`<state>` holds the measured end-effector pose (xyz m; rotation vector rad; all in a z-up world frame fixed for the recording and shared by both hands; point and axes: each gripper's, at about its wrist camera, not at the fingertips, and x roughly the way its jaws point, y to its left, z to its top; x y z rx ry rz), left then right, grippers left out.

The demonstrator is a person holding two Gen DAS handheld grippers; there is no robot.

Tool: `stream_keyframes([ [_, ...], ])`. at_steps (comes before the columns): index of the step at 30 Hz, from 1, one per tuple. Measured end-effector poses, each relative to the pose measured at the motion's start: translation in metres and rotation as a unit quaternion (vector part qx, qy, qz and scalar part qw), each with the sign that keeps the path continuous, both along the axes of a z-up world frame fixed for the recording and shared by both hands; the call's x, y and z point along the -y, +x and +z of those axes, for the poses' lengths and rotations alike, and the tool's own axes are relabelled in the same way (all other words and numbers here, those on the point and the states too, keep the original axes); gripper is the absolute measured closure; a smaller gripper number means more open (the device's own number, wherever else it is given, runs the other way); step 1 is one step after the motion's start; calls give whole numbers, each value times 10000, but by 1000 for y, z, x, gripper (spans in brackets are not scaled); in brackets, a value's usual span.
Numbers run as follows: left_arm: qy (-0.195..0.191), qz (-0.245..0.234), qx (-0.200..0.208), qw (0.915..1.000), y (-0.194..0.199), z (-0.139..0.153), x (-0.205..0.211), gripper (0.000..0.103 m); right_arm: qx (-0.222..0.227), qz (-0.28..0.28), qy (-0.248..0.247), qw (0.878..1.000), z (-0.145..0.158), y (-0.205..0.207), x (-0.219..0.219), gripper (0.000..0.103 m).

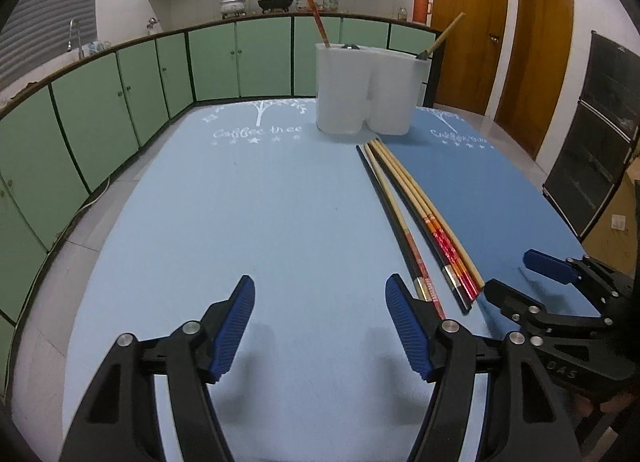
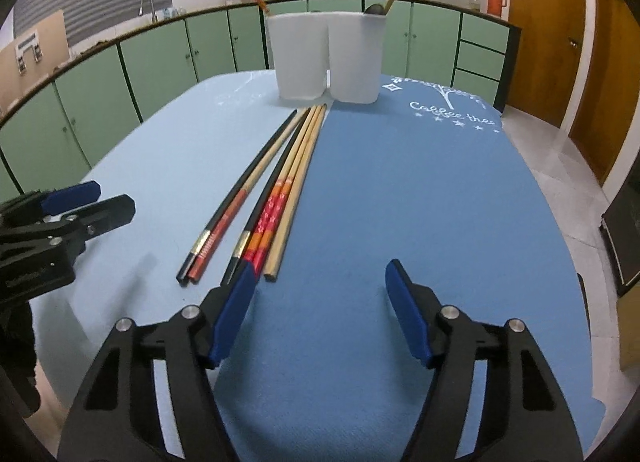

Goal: Organize utensils
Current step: 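Grasp a wooden chopstick with the right tool while the left approaches a black chopstick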

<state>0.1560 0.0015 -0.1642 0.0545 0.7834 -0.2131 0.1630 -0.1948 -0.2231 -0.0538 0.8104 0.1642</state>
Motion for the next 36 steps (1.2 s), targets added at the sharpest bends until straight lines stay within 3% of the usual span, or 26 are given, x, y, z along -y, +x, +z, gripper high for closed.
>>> stream_keyframes([
  [4,2,-10,-41,10000,0,-2,1,36,21,-29,-107,9999,-2,4,-4,41],
  [7,7,-34,-68,10000,0,-3,2,36,-66,-130,-45,9999,-3,7,1,48],
  [15,-29,-97,-99,9999,-1,-2,4,36,-87,-170,-101,9998,-4,10,5,48],
  [18,-64,-230,-154,9996,-3,-4,13,36,-74,-54,-88,9999,-4,13,-2,62],
  [20,-69,-317,-182,9993,-4,-4,19,36,-84,13,-26,10000,-5,14,-3,83],
  [22,-69,-390,-200,9990,-6,-6,25,36,-112,57,54,9999,-4,14,0,97],
  [36,160,-474,-410,9979,-2,-26,43,35,-129,-218,267,9993,-5,5,32,97],
])
